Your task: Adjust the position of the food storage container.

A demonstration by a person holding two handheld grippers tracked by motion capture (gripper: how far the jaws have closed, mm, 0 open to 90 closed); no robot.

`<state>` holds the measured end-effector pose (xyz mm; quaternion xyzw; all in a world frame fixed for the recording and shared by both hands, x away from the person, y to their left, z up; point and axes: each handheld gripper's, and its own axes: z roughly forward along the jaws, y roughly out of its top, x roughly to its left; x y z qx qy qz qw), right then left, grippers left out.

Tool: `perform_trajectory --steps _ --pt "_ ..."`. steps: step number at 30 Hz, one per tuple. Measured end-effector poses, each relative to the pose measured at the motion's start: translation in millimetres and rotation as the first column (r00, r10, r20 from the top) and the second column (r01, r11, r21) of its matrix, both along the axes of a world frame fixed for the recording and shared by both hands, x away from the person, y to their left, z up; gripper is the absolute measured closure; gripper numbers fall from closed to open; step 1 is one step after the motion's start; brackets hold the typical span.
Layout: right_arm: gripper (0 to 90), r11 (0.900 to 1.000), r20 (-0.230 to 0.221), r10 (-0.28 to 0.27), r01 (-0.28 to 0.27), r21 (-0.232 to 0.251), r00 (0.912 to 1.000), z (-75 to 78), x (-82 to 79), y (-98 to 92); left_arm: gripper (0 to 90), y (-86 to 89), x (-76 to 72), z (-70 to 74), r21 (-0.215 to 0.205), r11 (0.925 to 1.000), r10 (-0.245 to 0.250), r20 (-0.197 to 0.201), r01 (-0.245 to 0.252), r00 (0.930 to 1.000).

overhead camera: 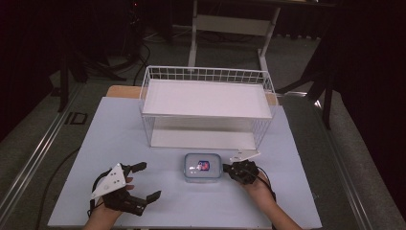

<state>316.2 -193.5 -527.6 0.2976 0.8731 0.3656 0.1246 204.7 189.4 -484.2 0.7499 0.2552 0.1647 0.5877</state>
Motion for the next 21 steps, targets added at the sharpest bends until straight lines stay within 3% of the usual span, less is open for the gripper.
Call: perform_trajectory --steps 8,11,13,17,20,21 --pt "90.0 1.0 0.02 0.013 -0.012 -0.016 0.9997 2.0 0.0 4.6 1.9 0.2 0.8 -1.0 0.0 1.0 0.004 -0.011 -0.004 0.9999" --pt "90.0 1.0 0.045 0.002 -0.001 -0.022 0.999 6.9 -2.4 -1.1 1.9 0.8 1.6 -1.4 -0.007 0.9999 0.015 -0.019 -0.015 0.9997" --pt "89.5 1.0 0.049 -0.019 0.019 0.0 0.9986 11.3 -6.2 -7.7 1.9 1.5 2.5 -1.6 -0.001 0.9996 0.028 -0.024 -0.028 0.9993" --pt "83.4 0.999 0.096 -0.022 0.019 0.036 0.9952 24.1 -23.4 -22.1 1.9 1.6 5.7 -4.1 -0.013 0.9992 0.038 -0.048 -0.038 0.9981" --pt "77.2 0.998 0.101 -0.023 0.017 0.063 0.9947 29.1 -30.3 -26.4 1.9 -0.1 7.1 -3.3 -0.007 0.9987 0.049 -0.063 -0.05 0.9968" --pt "62.8 0.995 0.1 -0.021 0.011 0.1 0.9948 33.9 -36.0 -30.1 1.9 -3.0 8.2 -0.6 -0.004 0.9983 0.058 -0.062 -0.058 0.9964"
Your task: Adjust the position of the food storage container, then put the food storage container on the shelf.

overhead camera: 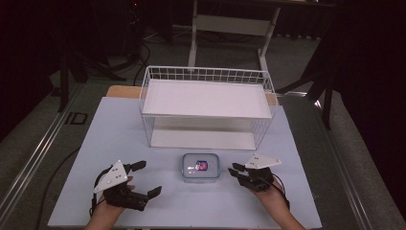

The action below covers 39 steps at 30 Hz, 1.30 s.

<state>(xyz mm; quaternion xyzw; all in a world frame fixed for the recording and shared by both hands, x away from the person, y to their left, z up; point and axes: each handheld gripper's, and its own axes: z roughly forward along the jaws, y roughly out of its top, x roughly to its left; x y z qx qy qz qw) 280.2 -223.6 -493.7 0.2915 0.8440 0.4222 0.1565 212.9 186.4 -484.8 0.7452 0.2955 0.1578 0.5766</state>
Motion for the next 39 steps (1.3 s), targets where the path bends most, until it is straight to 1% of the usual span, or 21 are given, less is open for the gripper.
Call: perform_trajectory --steps 3,4,5,6,8,10,12,16,18,19,21,23,24,25,26,29,31,32,35,37,39 --pt "46.2 1.0 0.02 0.005 -0.005 0.028 0.9998 7.6 -7.3 -1.9 1.9 -5.6 1.7 5.5 0.027 0.9996 0.0 0.028 -0.001 0.9996" --pt "46.2 1.0 0.02 0.005 -0.005 0.028 0.9998 7.6 -7.3 -1.9 1.9 -5.6 1.7 5.5 0.027 0.9996 0.0 0.028 -0.001 0.9996" --pt "42.6 0.999 0.025 0.008 -0.009 0.053 0.9997 10.4 -9.7 -2.9 1.9 -8.7 2.0 8.3 0.042 0.9991 -0.004 0.053 0.002 0.9986" --pt "29.4 0.998 0.03 0.023 -0.025 0.054 0.9993 14.4 -12.1 -2.7 1.9 -10.5 2.0 9.9 0.056 0.9985 -0.004 0.058 0.001 0.9983" --pt "19.5 0.998 0.033 0.042 -0.043 0.054 0.9986 18.4 -13.6 -1.8 1.9 -14.3 3.1 14.1 0.075 0.9971 -0.019 0.061 0.014 0.998" --pt "18.8 0.996 0.048 0.032 -0.035 0.083 0.9984 23.1 -14.6 -2.4 1.9 -18.0 4.3 18.5 0.087 0.9959 -0.032 0.057 0.027 0.9979" --pt "13.7 0.994 0.058 0.019 -0.025 0.106 0.9982 27.2 -13.9 -2.4 1.9 -22.1 7.2 24.8 0.108 0.9933 -0.044 0.041 0.04 0.9982" --pt "14.8 0.992 0.124 -0.031 0.015 0.127 0.9918 35.4 -13.2 -0.9 1.9 -28.2 14.1 38.2 0.105 0.9931 -0.056 0.042 0.052 0.9975" --pt "15.0 0.992 0.102 -0.02 0.007 0.128 0.9946 38.6 -9.0 1.0 1.9 -31.0 18.9 43.8 0.109 0.9923 -0.062 0.028 0.059 0.9977" --pt "21.0 0.99 0.098 -0.016 0.002 0.14 0.9951 39.7 -7.6 1.4 1.9 -32.7 21.7 45.9 0.105 0.9926 -0.061 0.015 0.06 0.998" --pt "22.9 0.99 0.094 -0.001 -0.012 0.142 0.9956 40.7 -3.5 3.4 1.9 -35.8 27.0 48.6 0.098 0.9935 -0.056 -0.005 0.056 0.9984" --pt "22.8 0.981 -0.01 0.017 -0.015 0.193 0.9998 40.3 3.3 4.7 1.9 -39.1 31.0 49.0 0.078 0.997 0.005 -0.013 -0.004 0.9999" --pt "21.6 0.977 -0.028 0.013 -0.007 0.214 0.9995 39.4 6.2 5.0 1.9 -39.7 34.5 47.8 0.031 0.9995 0.012 -0.043 -0.01 0.999" --pt "19.4 0.976 -0.022 -0.01 0.014 0.218 0.9997 38.2 8.3 5.7 1.9 -40.5 39.2 46.1 -0.011 0.9999 -0.009 -0.092 0.008 0.9957" --pt "19.7 0.976 -0.024 -0.03 0.034 0.216 0.9993 37.0 10.6 6.7 1.9 -42.6 43.3 44.2 -0.027 0.9992 -0.031 -0.131 0.028 0.9909" --pt "19.6 0.974 -0.07 -0.038 0.053 0.219 0.9968 33.7 17.5 9.8 1.9 -52.8 51.3 36.5 0.019 0.9993 -0.028 -0.188 0.032 0.9818" --pt "17.1 0.977 -0.106 -0.052 0.073 0.201 0.993 31.7 20.6 13.3 1.9 -58.7 56.8 30.2 0.048 0.9986 -0.013 -0.229 0.025 0.9733" --pt "14.1 0.978 -0.134 -0.07 0.095 0.187 0.9886 30.5 21.7 15.5 1.9 -59.8 60.6 26.4 0.035 0.9983 -0.037 -0.261 0.047 0.9647" --pt "12.2 0.972 -0.233 -0.076 0.124 0.198 0.9694 23.9 27.1 20.0 1.9 -62.6 71.0 15.4 0.024 0.9985 -0.037 -0.339 0.048 0.94" --pt "11.4 0.967 -0.293 -0.082 0.148 0.21 0.9526 18.7 31.0 21.8 1.9 -62.6 78.0 7.8 0.004 0.9999 -0.012 -0.4 0.015 0.9163" --pt "11.4 0.963 -0.323 -0.105 0.178 0.204 0.9405 13.6 34.3 24.1 2.0 -62.4 84.6 0.1 -0.018 0.9998 -0.002 -0.465 -0.007 0.8854"
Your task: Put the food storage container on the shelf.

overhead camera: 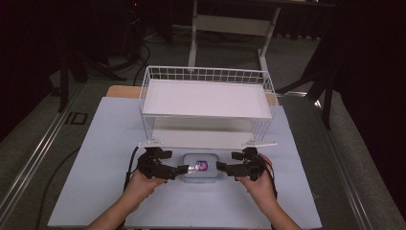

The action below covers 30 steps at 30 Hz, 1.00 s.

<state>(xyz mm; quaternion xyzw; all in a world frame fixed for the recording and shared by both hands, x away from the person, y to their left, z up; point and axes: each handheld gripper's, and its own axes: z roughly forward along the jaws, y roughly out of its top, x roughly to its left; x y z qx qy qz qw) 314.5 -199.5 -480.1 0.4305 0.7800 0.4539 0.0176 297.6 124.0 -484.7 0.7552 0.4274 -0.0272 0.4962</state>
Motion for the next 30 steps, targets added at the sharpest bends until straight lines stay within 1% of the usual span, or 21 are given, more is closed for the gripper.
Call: perform_trajectory --steps 2,3,4,6,10,12,13,14,16,17,18,19,20,21,22,24,25,27,28,29,30 --pt "11.5 1.0 -0.04 0.005 -0.005 0.006 0.9992 -4.8 2.2 2.4 2.0 -1.9 4.9 -6.3 0.007 1.0 0.006 -0.052 -0.006 0.9987" --pt "12.1 1.0 -0.058 -0.002 0.002 0.003 0.9983 -6.9 3.3 3.8 2.0 -3.8 6.4 -8.7 0.026 0.9996 0.01 -0.071 -0.008 0.9974" --pt "13.6 1.0 -0.083 -0.004 0.005 0.009 0.9966 -9.0 4.0 5.2 2.0 -5.4 7.2 -11.0 0.032 0.9994 0.014 -0.079 -0.011 0.9967" --pt "14.0 1.0 -0.125 -0.011 0.012 0.012 0.9921 -13.0 6.1 8.1 2.0 -7.8 9.5 -15.7 0.04 0.999 0.023 -0.111 -0.018 0.9936" --pt "17.2 0.999 -0.188 -0.028 0.033 0.021 0.9818 -21.4 11.0 11.6 2.5 -9.9 13.7 -25.0 0.025 0.9991 0.037 -0.165 -0.033 0.9856" --pt "17.3 0.998 -0.225 -0.032 0.043 0.043 0.9738 -26.6 13.3 11.6 2.5 -11.5 16.2 -30.2 0.005 0.999 0.045 -0.204 -0.045 0.9779" --pt "18.8 0.998 -0.24 -0.029 0.042 0.05 0.9704 -28.9 14.1 11.5 2.5 -12.4 17.4 -32.9 -0.016 0.9988 0.042 -0.228 -0.047 0.9728" --pt "20.5 0.997 -0.255 -0.028 0.044 0.056 0.9666 -31.2 14.8 11.9 2.5 -13.0 18.5 -35.4 -0.024 0.9985 0.041 -0.245 -0.049 0.9687" --pt "22.2 0.997 -0.278 -0.03 0.05 0.065 0.96 -34.8 15.4 11.9 2.7 -15.8 19.5 -40.6 -0.04 0.998 0.037 -0.266 -0.049 0.9632" --pt "22.8 0.996 -0.291 -0.03 0.052 0.067 0.9562 -36.9 16.1 12.3 6.9 -16.9 19.4 -41.6 -0.04 0.9978 0.04 -0.269 -0.052 0.9624" --pt "25.1 0.996 -0.299 -0.034 0.058 0.072 0.9537 -37.9 16.5 12.4 6.9 -17.9 19.7 -42.8 -0.045 0.9976 0.038 -0.276 -0.052 0.9604" --pt "27.3 0.995 -0.305 -0.032 0.058 0.076 0.9518 -38.6 17.1 12.4 7.0 -17.9 19.7 -42.8 -0.045 0.9976 0.038 -0.276 -0.052 0.9604" --pt "28.0 0.995 -0.308 -0.038 0.064 0.074 0.9506 -38.9 17.5 12.9 9.7 -19.6 20.2 -43.6 -0.039 0.9979 0.039 -0.283 -0.052 0.9583" --pt "29.8 0.996 -0.308 -0.037 0.062 0.071 0.9506 -39.0 17.9 13.2 13.8 -20.1 20.4 -43.9 -0.042 0.9971 0.049 -0.286 -0.064 0.9569" --pt "30.3 0.995 -0.309 -0.032 0.058 0.075 0.9505 -39.0 18.6 13.7 15.1 -20.7 20.6 -44.1 -0.047 0.997 0.046 -0.288 -0.062 0.9566" --pt "30.8 0.996 -0.309 -0.03 0.055 0.073 0.9507 -38.8 19.2 13.6 16.9 -21.8 20.9 -44.0 -0.038 0.9979 0.039 -0.289 -0.052 0.9564" --pt "33.8 0.995 -0.321 -0.022 0.051 0.083 0.9469 -38.6 19.8 13.9 21.0 -24.0 20.1 -43.2 -0.022 0.9978 0.054 -0.288 -0.063 0.9561" --pt "34.0 0.995 -0.324 -0.021 0.05 0.082 0.946 -38.6 19.5 14.2 21.3 -24.4 19.9 -42.9 -0.015 0.9982 0.051 -0.286 -0.057 0.957" --pt "36.6 0.995 -0.344 -0.008 0.042 0.092 0.9388 -38.5 18.6 14.5 21.8 -24.4 20.2 -42.9 -0.008 0.9988 0.045 -0.285 -0.049 0.9574" --pt "36.6 0.995 -0.344 -0.008 0.042 0.092 0.9388 -38.5 18.6 14.5 21.8 -23.6 20.2 -43.4 -0.007 0.9985 0.05 -0.289 -0.054 0.956" --pt "36.7 0.995 -0.347 -0.009 0.044 0.092 0.9377 -38.5 18.0 14.4 25.1 -22.0 20.0 -44.1 -0.003 0.998 0.06 -0.288 -0.064 0.9557"
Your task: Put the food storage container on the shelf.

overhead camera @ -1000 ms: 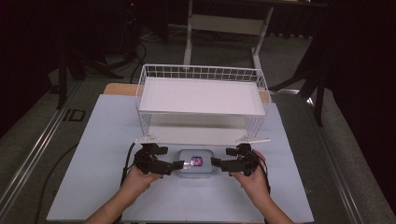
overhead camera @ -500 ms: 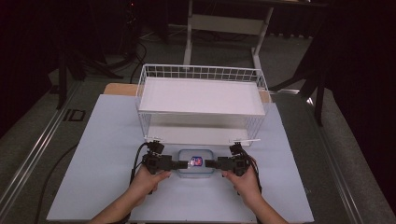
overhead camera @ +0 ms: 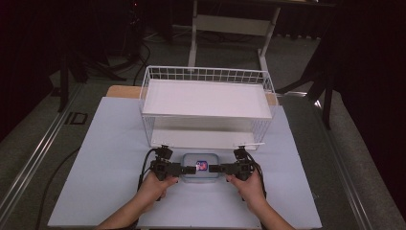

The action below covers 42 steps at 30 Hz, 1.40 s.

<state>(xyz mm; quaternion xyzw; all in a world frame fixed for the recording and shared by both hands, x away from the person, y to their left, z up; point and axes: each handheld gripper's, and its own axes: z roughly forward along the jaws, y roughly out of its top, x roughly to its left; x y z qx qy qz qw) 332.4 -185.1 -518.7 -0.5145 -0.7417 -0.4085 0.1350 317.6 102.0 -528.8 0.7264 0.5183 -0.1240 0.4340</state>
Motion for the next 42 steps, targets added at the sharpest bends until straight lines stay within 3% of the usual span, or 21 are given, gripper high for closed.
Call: perform_trajectory --steps 2,6,13,14,18,19,20,25,27,28,29,30,33,39,42 --pt "37.2 1.0 -0.017 -0.004 0.004 0.013 0.9998 -1.2 -0.6 -1.4 29.5 1.9 0.1 -1.6 -0.02 0.9998 0.002 -0.012 -0.002 0.9999" --pt "37.4 1.0 -0.054 -0.017 0.018 0.023 0.9984 -2.0 -0.9 -1.1 30.8 1.9 1.2 -0.8 -0.017 0.9998 0.007 -0.024 -0.007 0.9997" --pt "37.5 0.999 -0.04 -0.034 0.034 0.013 0.9986 -0.9 -5.0 0.4 31.5 -3.0 -1.1 2.7 0.007 0.9996 0.026 -0.014 -0.026 0.9996" --pt "37.6 1.0 -0.026 -0.03 0.03 0.003 0.9992 0.2 -7.4 0.9 31.9 -5.1 -2.9 6.0 0.035 0.9993 0.016 -0.006 -0.016 0.9999" --pt "38.0 1.0 0.018 -0.02 0.02 -0.016 0.9997 2.4 -14.7 1.9 33.4 -7.6 -8.7 10.7 0.071 0.9975 -0.003 0.02 0.002 0.9998" --pt "38.0 1.0 0.018 -0.02 0.02 -0.016 0.9997 2.4 -14.7 1.9 33.6 -7.6 -8.7 10.7 0.071 0.9975 -0.003 0.02 0.002 0.9998" --pt "39.3 1.0 0.041 -0.013 0.014 -0.026 0.9991 4.1 -18.7 2.0 34.3 -8.0 -13.4 12.2 0.08 0.9968 -0.006 0.048 0.002 0.9988" --pt "41.3 0.999 0.082 -0.004 0.007 -0.038 0.9966 6.3 -25.4 1.7 37.3 -8.0 -20.0 14.3 0.092 0.9958 -0.008 0.075 0.001 0.9972" --pt "42.0 0.999 0.107 -0.003 0.009 -0.054 0.9943 8.1 -30.5 3.0 37.6 -9.1 -23.7 15.9 0.113 0.9936 -0.016 0.095 0.006 0.9953" --pt "42.5 0.998 0.115 0.001 0.006 -0.061 0.9934 8.8 -32.2 3.4 38.1 -11.7 -30.3 17.7 0.133 0.9911 -0.006 0.123 -0.01 0.9923" --pt "43.0 0.998 0.127 0.004 0.004 -0.066 0.9919 9.4 -34.0 3.5 38.2 -11.7 -30.3 17.7 0.133 0.9911 -0.006 0.123 -0.01 0.9923" --pt "43.6 0.998 0.131 -0.001 0.009 -0.062 0.9913 9.6 -35.8 3.4 38.3 -14.6 -37.7 19.7 0.161 0.9866 0.002 0.152 -0.026 0.9884" --pt "43.6 0.997 0.157 0.004 0.009 -0.079 0.9876 12.1 -41.1 5.3 39.9 -15.8 -44.2 22.7 0.184 0.9822 0.007 0.162 -0.038 0.9868" --pt "43.3 0.996 0.176 -0.016 0.031 -0.078 0.9842 13.5 -45.4 7.2 41.2 -15.6 -48.5 22.3 0.182 0.9817 0.022 0.174 -0.055 0.9845" --pt "43.3 0.996 0.186 -0.021 0.037 -0.081 0.9824 14.1 -45.8 7.8 41.4 -14.9 -50.2 21.0 0.161 0.9842 0.046 0.172 -0.074 0.9839"
